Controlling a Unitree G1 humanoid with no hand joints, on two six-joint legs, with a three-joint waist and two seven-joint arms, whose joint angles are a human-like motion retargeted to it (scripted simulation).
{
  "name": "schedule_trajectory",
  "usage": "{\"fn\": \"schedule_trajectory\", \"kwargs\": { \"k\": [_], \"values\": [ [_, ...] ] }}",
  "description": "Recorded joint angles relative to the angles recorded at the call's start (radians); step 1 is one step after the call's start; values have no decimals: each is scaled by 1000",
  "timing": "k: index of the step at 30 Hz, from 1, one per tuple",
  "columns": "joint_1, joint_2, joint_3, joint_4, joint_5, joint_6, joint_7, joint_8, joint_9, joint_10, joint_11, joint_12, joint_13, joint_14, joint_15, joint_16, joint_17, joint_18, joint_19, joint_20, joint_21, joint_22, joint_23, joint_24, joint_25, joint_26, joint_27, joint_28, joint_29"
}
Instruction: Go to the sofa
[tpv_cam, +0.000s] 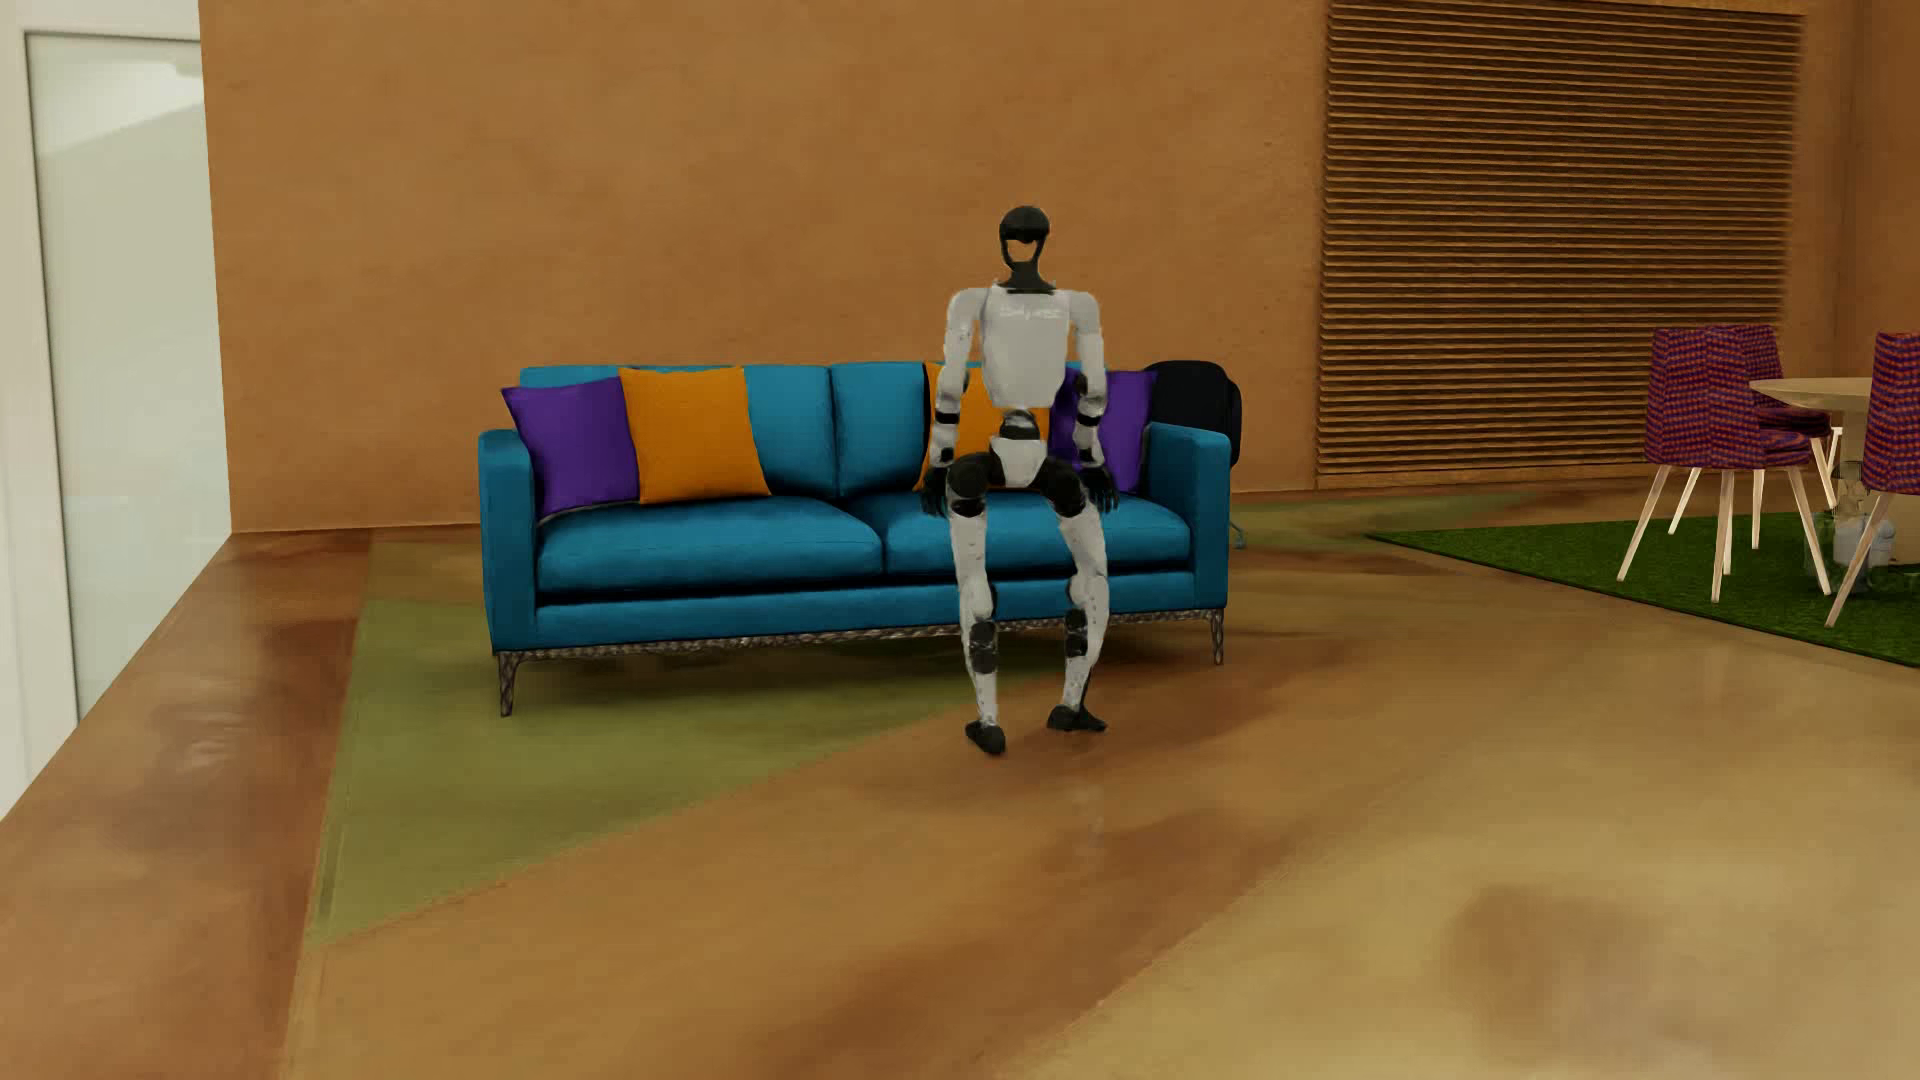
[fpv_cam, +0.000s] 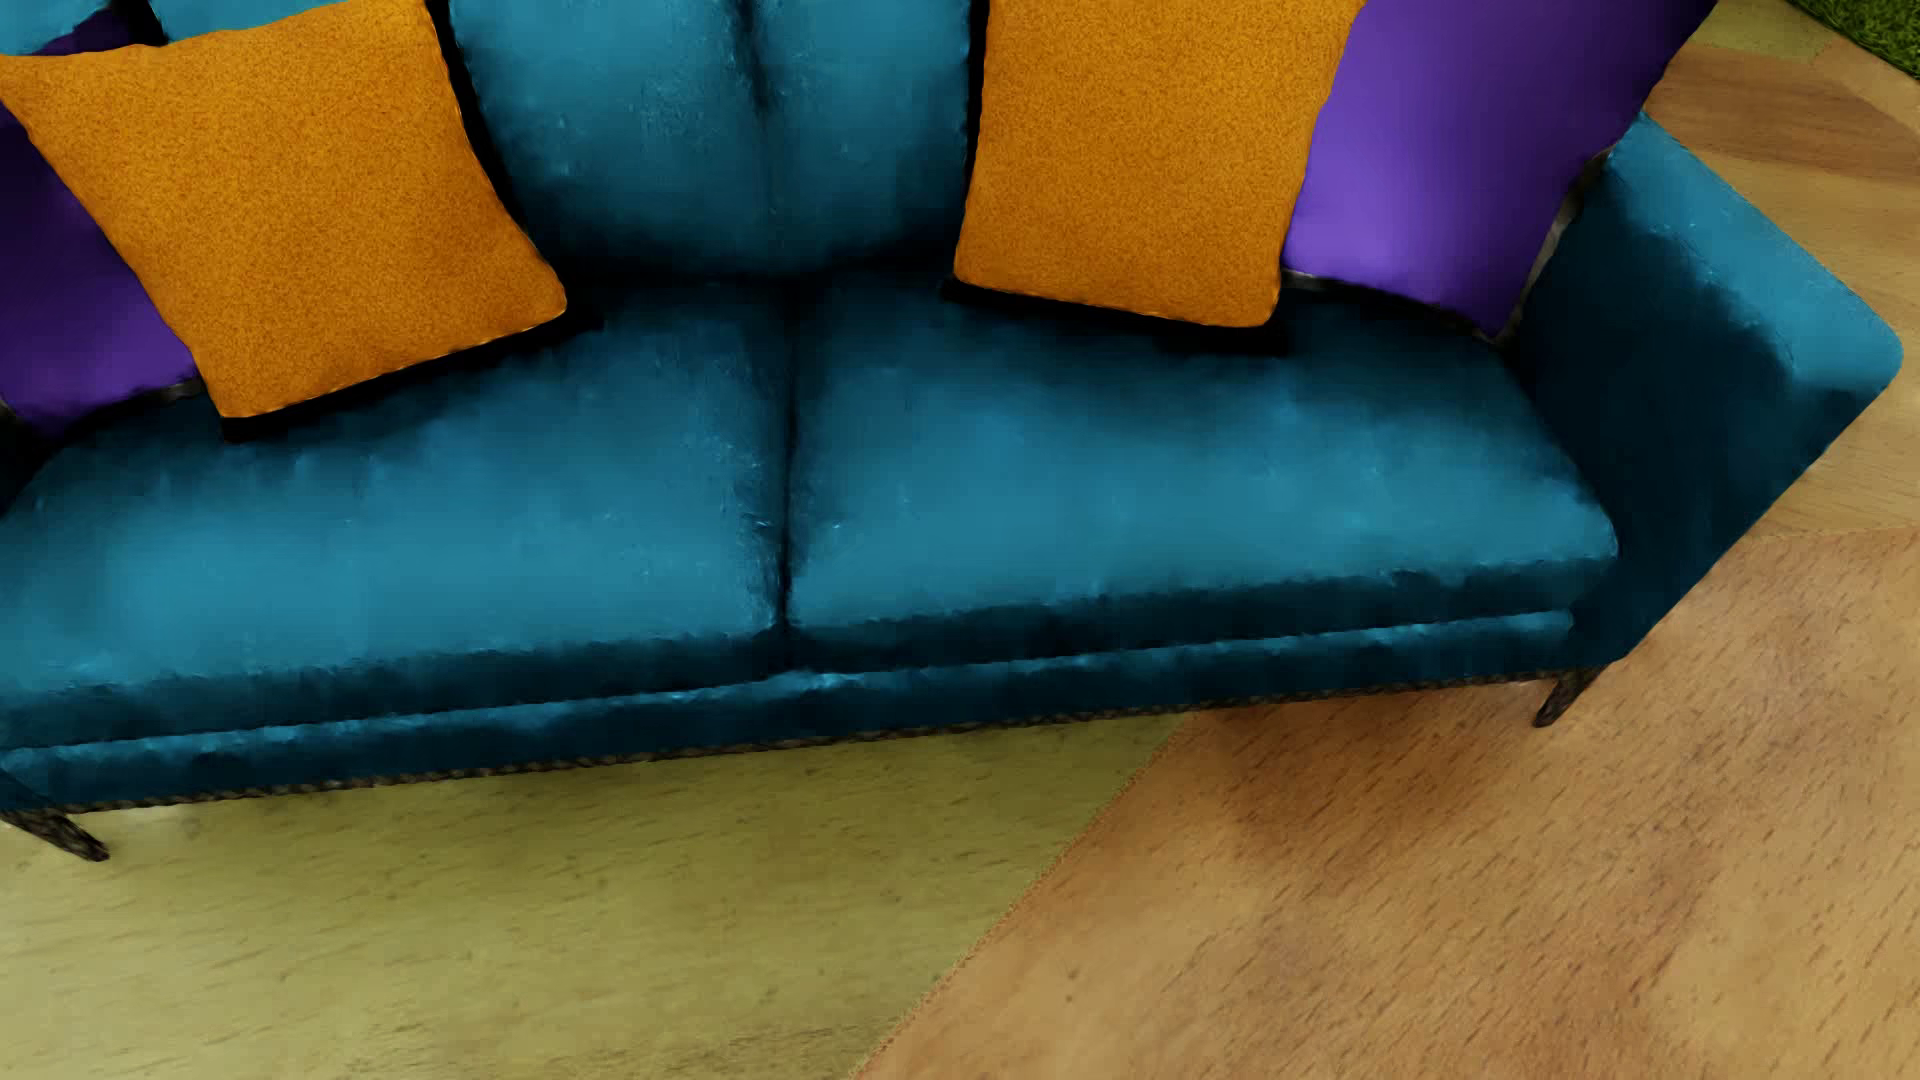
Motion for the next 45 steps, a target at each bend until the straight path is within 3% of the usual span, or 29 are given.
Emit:
{"fn": "schedule_trajectory", "kwargs": {
  "k": [2,3,4,5,7,9,12,14,15,18,19,21,23,25,26,28,31,33,34,35,36,37,39,42,45],
  "values": [
    [-3,-55,-18,-32,70,-8,-45,290,-1,6,4,-55,-36,6,-36,-10,-18,17,-17,39,53,-13,74,-44,-55,22,-24,56,111],
    [-5,-78,-24,-43,150,-11,-62,450,-2,6,-8,-81,-51,12,-96,-21,-21,23,-42,64,81,-21,83,-67,-88,42,-41,81,139],
    [-11,-84,-26,-51,238,-14,-73,574,-4,6,-32,-103,-61,19,-162,-33,-17,29,-46,88,93,-32,70,-92,-110,58,-56,102,141],
    [-21,-76,-24,-56,303,-17,-77,623,-8,5,-69,-123,-66,25,-213,-45,-6,34,-47,103,85,-44,41,-117,-112,65,-65,115,121],
    [-38,-41,-14,-65,386,-21,-88,545,-17,-6,-144,-151,-73,38,-259,-54,26,43,-65,89,55,-67,-34,-148,-88,46,-85,109,66],
    [-47,-57,-12,-73,450,-20,-99,599,-20,-11,-152,-159,-101,42,-241,-47,42,53,-127,32,79,-93,-75,-135,-75,16,-124,104,43],
    [-51,-113,-1,-75,427,-13,-71,610,-15,25,-20,-146,-163,25,-216,-78,20,71,-100,-16,192,-80,-83,-125,-107,28,-173,65,100],
    [-41,-129,6,-66,430,-15,-61,620,-13,44,41,-122,-201,11,-187,-101,0,62,-93,-10,258,-70,-78,-131,-171,40,-179,10,112],
    [-32,-130,8,-59,435,-16,-61,626,-12,50,61,-111,-207,7,-161,-111,10,58,-82,-5,250,-77,-74,-131,-175,48,-172,3,113],
    [-13,-156,8,-46,464,-20,-63,702,-8,60,141,-65,-179,-3,-137,-109,45,52,39,17,138,-76,-93,-129,-92,59,-170,48,103],
    [-13,-163,7,-43,483,-21,-66,749,-8,62,153,-52,-168,-4,-169,-109,39,50,46,31,119,-66,-98,-137,-90,69,-170,58,91],
    [-17,-160,4,-39,490,-24,-78,776,-11,51,93,-41,-145,4,-243,-95,24,43,-37,36,94,-32,-93,-138,-108,82,-159,65,73],
    [-21,-129,-2,-34,504,-24,-101,788,-17,29,-54,-45,-124,19,-290,-59,16,37,-114,-3,68,11,-57,-93,-104,83,-148,61,82],
    [-25,-86,-5,-30,538,-22,-119,823,-23,9,-202,-50,-117,32,-222,-32,1,31,-90,-19,78,35,8,-71,-117,86,-138,43,114],
    [-23,-64,-5,-25,546,-21,-126,814,-27,-8,-260,-50,-119,42,-168,-22,-4,28,-136,-16,100,36,44,-73,-138,86,-134,42,134],
    [-19,-28,-4,-10,553,-14,-133,787,-34,-35,-351,-48,-117,59,-124,3,-2,22,-151,2,136,38,90,-89,-171,75,-126,57,169],
    [-34,16,-5,21,580,2,-137,773,-39,-23,-461,-56,-97,63,-67,9,20,12,-148,22,133,34,76,-101,-156,80,-135,76,163],
    [-79,32,-8,35,594,11,-139,760,-37,39,-515,-68,-86,47,-43,8,32,5,-148,13,129,9,40,-94,-137,52,-155,125,140],
    [-121,26,-10,38,598,16,-138,752,-33,104,-519,-79,-86,32,-44,14,38,1,-147,-22,132,-12,22,-43,-132,59,-159,204,132],
    [-178,10,-13,41,602,22,-137,741,-25,200,-503,-91,-87,17,-52,15,44,-1,-144,-55,139,-35,4,12,-130,95,-163,290,125],
    [-246,-6,-15,46,606,28,-129,729,-14,317,-481,-101,-80,23,-62,-8,46,-27,-140,-59,147,-47,-25,21,-129,135,-169,340,119],
    [-305,-19,-17,65,610,36,-105,714,-4,416,-462,-106,-75,17,-72,-39,44,-73,-134,-30,154,-62,-50,-28,-123,152,-180,331,113],
    [-351,-17,-17,107,620,51,-57,700,5,465,-461,-107,-85,-63,-78,-79,36,-51,-119,20,173,-101,-53,-147,-101,143,-196,228,95],
    [-248,16,-10,105,631,59,-68,716,0,211,-486,-91,-101,-9,-77,-86,30,-4,-121,-48,211,-121,-9,-148,-101,79,-159,155,129],
    [-136,52,-16,82,612,47,-67,730,-9,35,-502,-96,-84,57,-74,-77,16,-9,-138,-136,204,-80,-15,-144,-58,21,-185,78,208]
  ]
}}
